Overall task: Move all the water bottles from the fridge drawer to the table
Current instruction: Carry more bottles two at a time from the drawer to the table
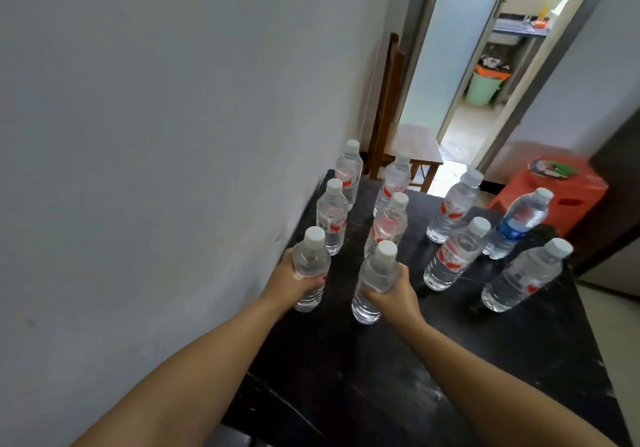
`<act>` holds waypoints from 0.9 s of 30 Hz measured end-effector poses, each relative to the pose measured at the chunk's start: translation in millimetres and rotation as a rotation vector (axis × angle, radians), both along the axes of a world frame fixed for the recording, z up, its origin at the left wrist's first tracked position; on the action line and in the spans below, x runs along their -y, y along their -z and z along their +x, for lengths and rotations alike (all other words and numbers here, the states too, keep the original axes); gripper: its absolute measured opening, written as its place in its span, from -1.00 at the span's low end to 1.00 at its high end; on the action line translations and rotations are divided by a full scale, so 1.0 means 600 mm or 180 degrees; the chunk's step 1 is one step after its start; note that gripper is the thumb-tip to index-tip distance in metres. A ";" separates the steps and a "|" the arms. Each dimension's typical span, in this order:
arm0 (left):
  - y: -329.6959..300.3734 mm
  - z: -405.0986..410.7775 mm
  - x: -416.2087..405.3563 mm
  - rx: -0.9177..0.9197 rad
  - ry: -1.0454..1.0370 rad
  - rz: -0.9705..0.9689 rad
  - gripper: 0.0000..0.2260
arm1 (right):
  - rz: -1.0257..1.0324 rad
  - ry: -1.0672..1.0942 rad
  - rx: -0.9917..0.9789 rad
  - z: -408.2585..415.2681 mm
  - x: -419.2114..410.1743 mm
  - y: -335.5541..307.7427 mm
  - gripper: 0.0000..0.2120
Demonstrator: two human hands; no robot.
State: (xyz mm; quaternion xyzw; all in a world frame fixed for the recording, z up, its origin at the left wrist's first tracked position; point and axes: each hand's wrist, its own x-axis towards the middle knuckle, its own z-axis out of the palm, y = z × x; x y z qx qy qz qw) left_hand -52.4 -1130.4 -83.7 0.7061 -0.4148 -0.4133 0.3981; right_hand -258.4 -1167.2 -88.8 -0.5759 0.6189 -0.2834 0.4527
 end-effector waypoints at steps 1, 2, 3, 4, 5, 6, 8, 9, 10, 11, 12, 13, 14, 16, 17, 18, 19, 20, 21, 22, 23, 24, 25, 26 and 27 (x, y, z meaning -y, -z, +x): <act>0.006 -0.001 0.004 0.0013 0.0037 -0.0030 -0.43 | -0.0007 -0.0033 0.0034 0.001 -0.001 0.004 -0.35; 0.015 -0.004 0.009 0.0005 0.0055 -0.0025 -0.41 | 0.0013 -0.0066 -0.0004 0.000 0.001 0.016 -0.35; 0.023 -0.005 0.011 -0.0010 0.0050 -0.0045 -0.40 | -0.0017 -0.0098 0.0005 0.000 -0.001 0.016 -0.37; 0.031 -0.007 0.010 -0.0027 0.0056 -0.0061 -0.40 | -0.0031 -0.0099 -0.0026 -0.002 0.000 0.022 -0.39; 0.036 -0.008 0.010 -0.0065 0.0057 -0.0078 -0.39 | -0.0063 -0.0118 -0.0008 -0.004 0.001 0.025 -0.39; 0.040 -0.008 0.009 -0.0093 0.0034 -0.0081 -0.39 | -0.0073 -0.0137 -0.0027 -0.007 0.001 0.026 -0.39; 0.046 -0.006 0.008 -0.0183 -0.0048 -0.0078 -0.38 | -0.0081 -0.0160 -0.0052 -0.016 0.003 0.031 -0.37; 0.045 -0.005 0.007 -0.0236 -0.0071 -0.0109 -0.39 | -0.0084 -0.0178 -0.0057 -0.018 0.003 0.032 -0.35; 0.046 -0.004 0.008 -0.0242 -0.0055 -0.0147 -0.40 | -0.0048 -0.0188 -0.0098 -0.021 0.003 0.034 -0.34; 0.046 -0.005 0.008 -0.0234 -0.0024 -0.0158 -0.41 | -0.0021 -0.0197 -0.0095 -0.022 0.001 0.032 -0.33; 0.041 -0.007 0.009 -0.0197 0.0024 -0.0182 -0.45 | -0.0007 -0.0211 -0.0101 -0.021 0.001 0.031 -0.33; 0.038 -0.009 0.010 -0.0162 0.0067 -0.0225 -0.50 | -0.0014 -0.0228 -0.0142 -0.023 0.003 0.033 -0.33; 0.035 -0.011 0.011 -0.0075 0.0122 -0.0253 -0.54 | -0.0029 -0.0254 -0.0144 -0.024 0.005 0.037 -0.33; 0.030 -0.013 0.009 -0.0018 0.0130 -0.0171 -0.52 | -0.0022 -0.0279 -0.0174 -0.031 0.011 0.050 -0.29; 0.031 -0.011 0.006 -0.0011 0.0106 -0.0046 -0.44 | -0.0005 -0.0301 -0.0201 -0.033 0.011 0.054 -0.27; 0.031 -0.010 0.001 0.0016 0.0099 0.0113 -0.31 | 0.0028 -0.0310 -0.0220 -0.035 0.007 0.050 -0.25; 0.027 -0.009 -0.011 0.0064 0.0096 0.0237 -0.20 | 0.0070 -0.0295 -0.0212 -0.036 -0.003 0.041 -0.23; 0.026 -0.006 -0.016 0.0121 0.0101 0.0308 -0.14 | 0.0129 -0.0279 -0.0229 -0.038 -0.007 0.040 -0.21; 0.023 -0.004 -0.023 0.0171 0.0106 0.0366 -0.12 | 0.0188 -0.0280 -0.0307 -0.040 -0.011 0.036 -0.21; 0.017 -0.004 -0.034 0.0213 0.0108 0.0372 -0.11 | 0.0227 -0.0308 -0.0389 -0.042 -0.019 0.030 -0.21; 0.013 -0.003 -0.041 0.0266 0.0113 0.0364 -0.12 | 0.0245 -0.0329 -0.0476 -0.044 -0.024 0.031 -0.21; 0.005 -0.003 -0.054 0.0345 0.0126 0.0362 -0.13 | 0.0254 -0.0344 -0.0540 -0.045 -0.036 0.022 -0.19; -0.002 -0.005 -0.065 0.0419 0.0146 0.0366 -0.14 | 0.0270 -0.0342 -0.0622 -0.046 -0.045 0.017 -0.18; -0.006 -0.005 -0.074 0.0503 0.0164 0.0365 -0.15 | 0.0270 -0.0359 -0.0710 -0.047 -0.054 0.013 -0.19; -0.011 -0.007 -0.092 0.0582 0.0182 0.0346 -0.15 | 0.0271 -0.0396 -0.0798 -0.048 -0.072 0.007 -0.22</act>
